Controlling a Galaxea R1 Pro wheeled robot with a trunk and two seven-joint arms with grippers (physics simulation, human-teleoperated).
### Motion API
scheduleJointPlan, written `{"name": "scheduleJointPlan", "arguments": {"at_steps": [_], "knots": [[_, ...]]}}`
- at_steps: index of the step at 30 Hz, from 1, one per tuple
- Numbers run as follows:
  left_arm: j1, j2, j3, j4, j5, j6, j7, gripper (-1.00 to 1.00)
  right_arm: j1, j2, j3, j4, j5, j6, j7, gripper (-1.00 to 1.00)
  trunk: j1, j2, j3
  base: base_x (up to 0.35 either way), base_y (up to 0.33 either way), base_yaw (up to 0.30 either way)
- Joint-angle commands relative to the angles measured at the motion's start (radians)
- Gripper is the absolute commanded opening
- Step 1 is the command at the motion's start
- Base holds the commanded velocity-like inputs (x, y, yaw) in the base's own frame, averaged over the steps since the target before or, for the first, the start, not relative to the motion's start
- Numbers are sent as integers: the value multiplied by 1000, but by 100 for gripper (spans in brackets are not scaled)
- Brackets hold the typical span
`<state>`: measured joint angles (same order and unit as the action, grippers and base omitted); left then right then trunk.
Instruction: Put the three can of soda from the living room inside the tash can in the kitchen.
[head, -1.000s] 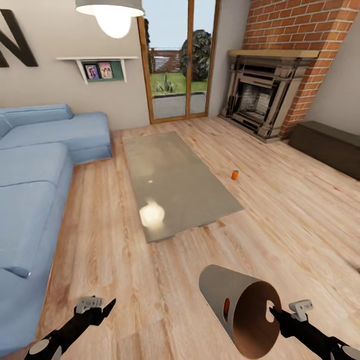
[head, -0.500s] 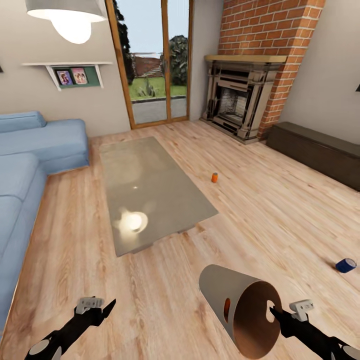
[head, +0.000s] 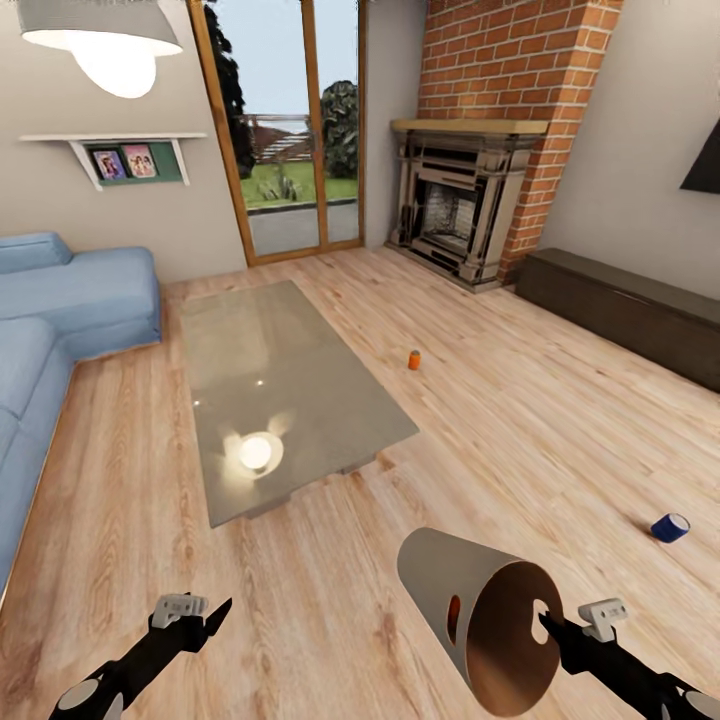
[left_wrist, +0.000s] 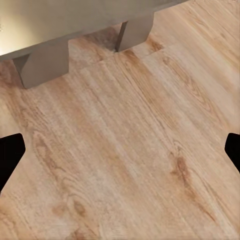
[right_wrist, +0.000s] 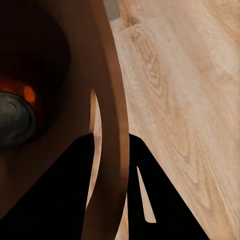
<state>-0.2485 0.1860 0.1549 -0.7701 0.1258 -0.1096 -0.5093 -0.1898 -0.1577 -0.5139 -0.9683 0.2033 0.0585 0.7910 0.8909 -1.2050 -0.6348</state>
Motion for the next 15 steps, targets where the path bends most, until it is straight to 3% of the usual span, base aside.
{"name": "scheduleJointPlan", "arguments": {"at_steps": [1, 6, 15], "knots": [[0, 0, 0, 0, 0, 0, 0, 100, 0, 0, -1, -1, -10, 3, 10, -100, 0, 0, 2, 1, -2, -3], [0, 0, 0, 0, 0, -1, 0, 100, 0, 1, -1, -1, -10, 3, 11, -100, 0, 0, 10, 0, -91, -1], [0, 0, 0, 0, 0, -1, 1, 100, 0, 5, 0, -1, -9, 1, 8, -100, 0, 0, 23, 0, -258, 0]]}}
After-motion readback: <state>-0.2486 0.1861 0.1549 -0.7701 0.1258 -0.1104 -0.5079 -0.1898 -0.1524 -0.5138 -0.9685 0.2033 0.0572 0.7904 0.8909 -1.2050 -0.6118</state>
